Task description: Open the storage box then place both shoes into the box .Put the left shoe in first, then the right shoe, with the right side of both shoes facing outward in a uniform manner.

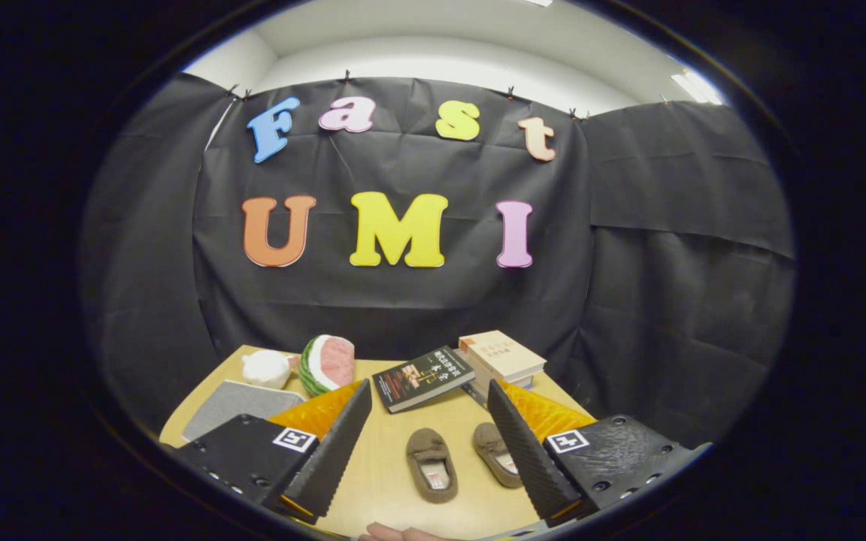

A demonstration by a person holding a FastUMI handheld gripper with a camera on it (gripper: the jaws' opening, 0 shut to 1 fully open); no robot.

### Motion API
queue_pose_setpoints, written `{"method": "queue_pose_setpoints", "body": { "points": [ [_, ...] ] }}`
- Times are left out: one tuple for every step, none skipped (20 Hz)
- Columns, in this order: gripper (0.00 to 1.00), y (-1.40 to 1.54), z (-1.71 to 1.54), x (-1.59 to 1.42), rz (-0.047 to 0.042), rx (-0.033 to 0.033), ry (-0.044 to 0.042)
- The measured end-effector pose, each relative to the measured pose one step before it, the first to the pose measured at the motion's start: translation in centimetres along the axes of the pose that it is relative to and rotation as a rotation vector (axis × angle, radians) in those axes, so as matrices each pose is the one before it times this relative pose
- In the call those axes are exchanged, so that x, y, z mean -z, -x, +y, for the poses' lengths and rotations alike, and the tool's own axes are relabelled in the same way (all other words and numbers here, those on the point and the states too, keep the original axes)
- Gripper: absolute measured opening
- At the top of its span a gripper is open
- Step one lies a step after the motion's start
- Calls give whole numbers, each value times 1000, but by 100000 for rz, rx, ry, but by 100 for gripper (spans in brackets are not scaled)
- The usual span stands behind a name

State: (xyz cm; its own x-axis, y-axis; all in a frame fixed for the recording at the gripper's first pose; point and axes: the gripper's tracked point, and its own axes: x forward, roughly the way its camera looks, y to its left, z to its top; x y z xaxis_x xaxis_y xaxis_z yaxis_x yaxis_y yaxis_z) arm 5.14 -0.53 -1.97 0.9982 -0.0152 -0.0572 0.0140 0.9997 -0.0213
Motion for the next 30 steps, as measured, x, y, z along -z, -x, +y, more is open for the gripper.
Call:
{"method": "queue_pose_setpoints", "body": {
  "points": [
    [95, -412, 447, 382, 928, -1148, 79],
    [95, -558, 663, 669, 1524, -2023, 374],
    [95, -696, 655, 758, 1855, -1731, 901],
    [95, -764, 287, 754, 1846, -710, 1140],
    [95, -703, 122, 748, 1894, 307, 856],
    [95, -678, 285, 746, 2062, -289, -683],
    [95, -773, 788, 803, 2439, -2108, -1451],
    [95, -928, 775, 1106, 2973, -1810, -768],
    [95, -940, 428, 775, 2673, -1017, 171],
    [95, -1041, 516, 585, 2187, -1172, 748],
    [95, -1027, 678, 607, 2191, -1673, 1432],
    [95, -1087, 879, 550, 2156, -2213, 2347],
    [95, -1049, 881, 523, 1898, -2336, 3359],
    [95, -1055, 895, 620, 2224, -2826, 2468],
    [95, -962, 1002, 566, 2281, -3478, 1277],
    [95, -974, 912, 606, 2414, -3231, 244],
    [95, -914, 1013, 364, 2164, -3899, -772],
    [95, -818, 1144, 380, 2567, -4552, -1512],
    [95, -749, 1084, 237, 2186, -4280, -1916],
    [95, -818, 855, 109, 1794, -3958, -1450],
    [96, -683, 859, -55, 865, -3738, -1481],
    [96, -753, 693, 15, 563, -3350, -1862],
    [96, -699, 581, -14, 1091, -3444, -2432],
    [96, -443, 609, 463, 1968, -3900, -2613],
    [96, -567, 570, 288, 1574, -3324, -2686],
    [96, -642, 202, 433, 2358, -968, -1940],
    [96, -523, -121, 373, 2415, -696, -1440],
    [97, -268, 135, 159, 480, -1298, -1558],
    [97, -175, 39, -123, -597, -1399, 176],
    [97, -175, 88, 178, 365, -1747, 1812]
  ]
}}
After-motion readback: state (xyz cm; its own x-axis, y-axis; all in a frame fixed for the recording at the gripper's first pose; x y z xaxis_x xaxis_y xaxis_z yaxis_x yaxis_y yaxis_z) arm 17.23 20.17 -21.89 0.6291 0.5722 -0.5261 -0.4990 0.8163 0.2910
